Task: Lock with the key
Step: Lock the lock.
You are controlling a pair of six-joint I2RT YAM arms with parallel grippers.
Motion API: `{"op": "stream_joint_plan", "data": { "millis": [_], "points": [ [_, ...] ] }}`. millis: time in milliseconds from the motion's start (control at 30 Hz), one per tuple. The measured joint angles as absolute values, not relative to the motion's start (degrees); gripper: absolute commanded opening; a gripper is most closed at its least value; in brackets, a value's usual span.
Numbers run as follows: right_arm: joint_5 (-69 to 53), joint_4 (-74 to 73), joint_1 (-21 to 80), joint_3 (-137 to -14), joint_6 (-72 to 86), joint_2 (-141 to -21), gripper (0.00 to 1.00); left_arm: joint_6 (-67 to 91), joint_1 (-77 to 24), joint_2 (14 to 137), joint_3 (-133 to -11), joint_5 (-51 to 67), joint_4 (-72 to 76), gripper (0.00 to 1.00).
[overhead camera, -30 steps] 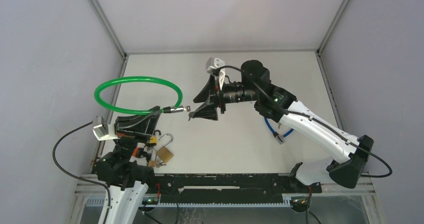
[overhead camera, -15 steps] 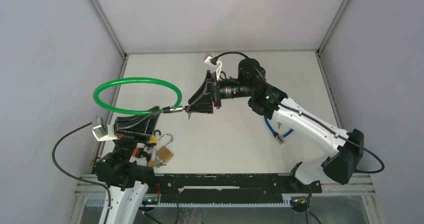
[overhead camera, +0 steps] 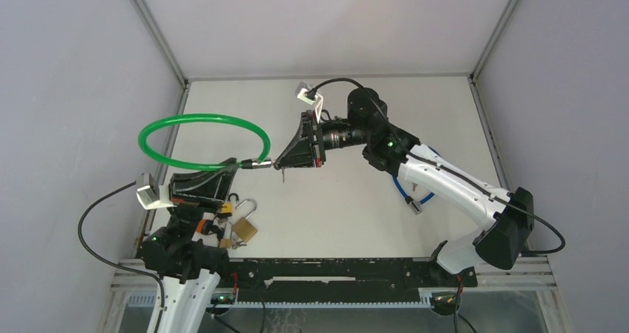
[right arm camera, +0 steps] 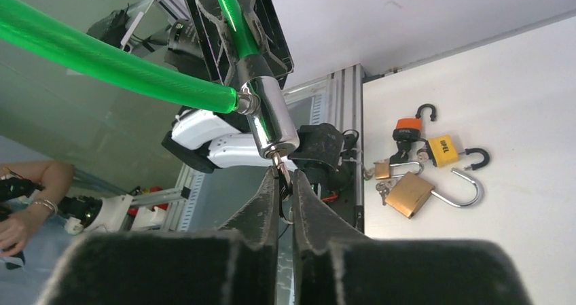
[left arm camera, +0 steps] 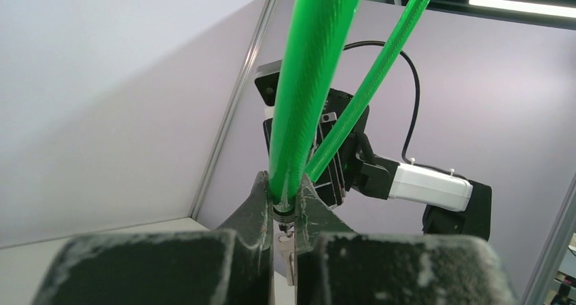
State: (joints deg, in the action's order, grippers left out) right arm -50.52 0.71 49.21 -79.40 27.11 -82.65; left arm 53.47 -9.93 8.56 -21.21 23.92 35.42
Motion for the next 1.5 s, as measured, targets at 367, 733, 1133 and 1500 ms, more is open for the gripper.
{"op": "stream_joint_plan", "data": {
  "millis": [367,733,1133,1500],
  "points": [
    [-46.4,-1.2,50.3,-79.4,20.6,-82.2,0.0,55.7,-9.6,8.6,-20.8,21.9,33.0,0.0],
    [-22.2,-5.8,61.5,-77.5,-14.1,-74.9,0.0,61.1,-8.4,8.3,-20.3,19.2,31.8,0.0],
    [-6.9,-3.1,69.2,-72.3,-40.9,-73.8,0.0,62.2,-7.0,8.4,-20.3,19.7,28.6,0.0],
    [1.8,0.2,72.9,-70.8,-52.0,-73.8,0.0,63.1,-6.7,8.3,-20.2,19.4,28.2,0.0]
  ]
}}
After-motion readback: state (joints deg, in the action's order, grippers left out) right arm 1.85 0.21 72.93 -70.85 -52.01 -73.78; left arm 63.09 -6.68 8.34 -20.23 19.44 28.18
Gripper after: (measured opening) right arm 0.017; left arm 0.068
